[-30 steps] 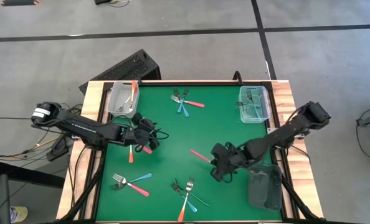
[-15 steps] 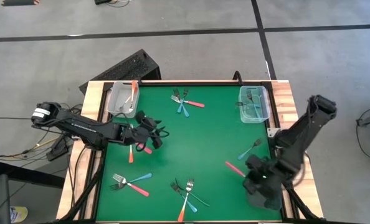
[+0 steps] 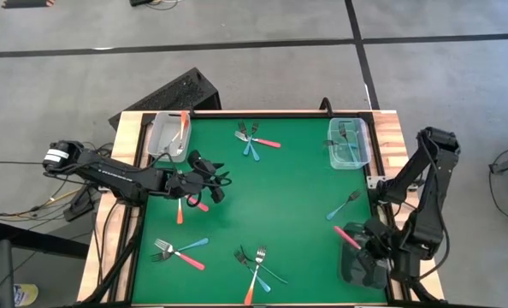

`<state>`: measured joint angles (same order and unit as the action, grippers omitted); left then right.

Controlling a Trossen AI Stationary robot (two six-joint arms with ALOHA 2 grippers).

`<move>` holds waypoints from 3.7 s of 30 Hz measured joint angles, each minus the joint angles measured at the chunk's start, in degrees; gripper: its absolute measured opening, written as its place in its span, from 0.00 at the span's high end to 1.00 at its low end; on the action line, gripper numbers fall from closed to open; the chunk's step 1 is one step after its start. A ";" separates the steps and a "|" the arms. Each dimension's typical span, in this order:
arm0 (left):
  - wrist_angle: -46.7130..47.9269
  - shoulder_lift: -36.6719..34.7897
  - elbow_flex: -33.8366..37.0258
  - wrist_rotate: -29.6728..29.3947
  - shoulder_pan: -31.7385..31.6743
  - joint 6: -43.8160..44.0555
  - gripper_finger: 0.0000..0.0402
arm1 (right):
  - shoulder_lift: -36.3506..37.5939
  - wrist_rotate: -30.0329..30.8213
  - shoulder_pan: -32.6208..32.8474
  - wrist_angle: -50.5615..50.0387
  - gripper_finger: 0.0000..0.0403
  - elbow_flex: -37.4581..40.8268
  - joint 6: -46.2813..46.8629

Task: Sort silverware by color (type)
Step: Put the pink fork into the black bin

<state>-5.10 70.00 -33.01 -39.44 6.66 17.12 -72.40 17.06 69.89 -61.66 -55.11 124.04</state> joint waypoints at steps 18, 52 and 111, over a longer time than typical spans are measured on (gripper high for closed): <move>-0.02 0.00 -0.02 0.18 0.00 0.59 0.65 | -1.56 -7.91 -3.22 -1.89 0.90 -0.02 -1.08; -0.57 0.46 -0.02 6.00 1.99 1.11 0.65 | -8.01 -2.10 -16.11 -1.02 0.65 0.00 -13.24; -1.49 0.48 0.00 2.78 1.99 -0.32 0.65 | -11.32 -8.00 -9.13 -1.74 0.53 1.40 -2.96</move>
<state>-6.59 70.48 -33.01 -36.67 8.64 16.80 -83.72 9.06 60.76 -63.41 -53.71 121.08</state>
